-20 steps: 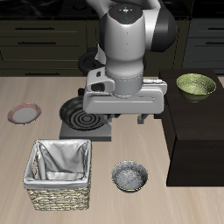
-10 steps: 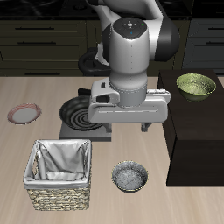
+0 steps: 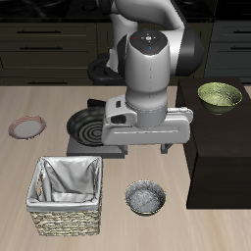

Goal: Place the black bowl on the plate

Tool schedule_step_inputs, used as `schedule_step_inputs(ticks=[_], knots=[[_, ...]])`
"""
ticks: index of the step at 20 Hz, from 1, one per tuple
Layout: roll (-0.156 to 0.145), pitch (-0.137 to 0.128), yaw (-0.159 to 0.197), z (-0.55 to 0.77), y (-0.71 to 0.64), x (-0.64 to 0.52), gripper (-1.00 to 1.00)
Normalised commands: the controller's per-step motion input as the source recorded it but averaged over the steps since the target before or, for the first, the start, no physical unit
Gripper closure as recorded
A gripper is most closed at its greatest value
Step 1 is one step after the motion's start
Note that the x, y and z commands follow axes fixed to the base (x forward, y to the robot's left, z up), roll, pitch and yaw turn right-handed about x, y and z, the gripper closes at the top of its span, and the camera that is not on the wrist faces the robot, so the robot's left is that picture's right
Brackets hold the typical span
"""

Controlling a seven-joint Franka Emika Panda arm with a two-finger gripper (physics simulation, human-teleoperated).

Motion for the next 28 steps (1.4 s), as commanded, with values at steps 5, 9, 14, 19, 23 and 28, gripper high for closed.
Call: schedule_step_inputs(ticks=[5,9,14,19,23,28], knots=[[0.021,0.013,0.019,-0.16,0.1,-0.01,-1.0],[0.002,0.019,0.007,-0.19,0.0,0.09,-1.0],[0.006,0.041,0.006,-0.28,0.09,0.04,-1.0],[-0.009,0.015,-0.006,-0.13,0.0,0.03,-1.0],[-0.014,0.012,0.0,-0.12,-0.06,0.04,-1.0],[-0.028,0.016,0.002,-0.16,-0.15,0.09,-1.0]])
